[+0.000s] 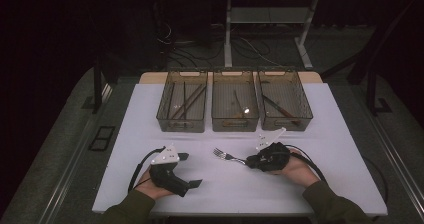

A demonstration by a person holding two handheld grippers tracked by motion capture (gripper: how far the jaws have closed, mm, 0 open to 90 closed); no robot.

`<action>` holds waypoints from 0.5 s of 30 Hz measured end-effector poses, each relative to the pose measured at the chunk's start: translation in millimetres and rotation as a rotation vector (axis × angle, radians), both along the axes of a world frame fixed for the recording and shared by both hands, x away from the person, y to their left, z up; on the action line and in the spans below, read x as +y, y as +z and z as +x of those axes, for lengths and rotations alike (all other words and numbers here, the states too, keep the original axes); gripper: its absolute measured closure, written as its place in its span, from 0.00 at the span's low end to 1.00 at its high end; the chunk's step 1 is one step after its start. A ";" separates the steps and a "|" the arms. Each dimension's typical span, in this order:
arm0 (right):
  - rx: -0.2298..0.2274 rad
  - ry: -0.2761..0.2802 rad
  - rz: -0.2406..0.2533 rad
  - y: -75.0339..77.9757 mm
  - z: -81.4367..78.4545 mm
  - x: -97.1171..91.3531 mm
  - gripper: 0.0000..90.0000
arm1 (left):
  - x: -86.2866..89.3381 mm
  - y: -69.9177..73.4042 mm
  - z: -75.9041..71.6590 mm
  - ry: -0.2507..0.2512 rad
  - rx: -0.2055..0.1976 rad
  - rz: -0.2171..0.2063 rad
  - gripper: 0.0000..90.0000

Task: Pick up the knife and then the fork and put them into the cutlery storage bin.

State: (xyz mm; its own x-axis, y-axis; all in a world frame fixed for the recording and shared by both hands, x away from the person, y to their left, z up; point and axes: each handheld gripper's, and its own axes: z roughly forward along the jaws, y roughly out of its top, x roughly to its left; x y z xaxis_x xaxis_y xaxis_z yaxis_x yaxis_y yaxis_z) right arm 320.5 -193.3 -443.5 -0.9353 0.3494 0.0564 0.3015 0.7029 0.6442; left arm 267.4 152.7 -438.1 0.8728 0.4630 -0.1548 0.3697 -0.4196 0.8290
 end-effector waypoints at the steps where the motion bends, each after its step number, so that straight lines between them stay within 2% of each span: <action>1: -0.001 -0.003 0.002 0.3 -0.3 -0.1 0.86 | 0.0 0.0 0.0 0.000 0.000 0.000 0.00; 6: -0.010 -0.006 0.013 2.8 0.3 -2.4 0.86 | 0.1 0.0 0.2 0.000 0.001 0.000 0.00; 8: 0.008 -0.028 0.029 4.5 -1.2 -2.5 0.86 | 0.1 0.0 0.1 0.000 0.000 -0.001 0.00; 9: -0.015 -0.013 0.023 5.1 0.6 -4.7 0.86 | 0.0 0.0 0.0 0.000 -0.001 -0.002 0.00; 10: -0.019 -0.020 0.027 6.3 1.0 -5.8 0.86 | 0.0 0.0 0.0 0.000 0.000 -0.003 0.00; 11: -0.005 -0.037 0.044 8.5 0.0 -6.6 0.86 | 0.1 0.0 0.1 0.000 0.000 -0.002 0.00; 15: -0.007 -0.064 0.075 16.6 0.2 -13.4 0.86 | 0.2 0.0 0.2 0.000 0.000 -0.002 0.00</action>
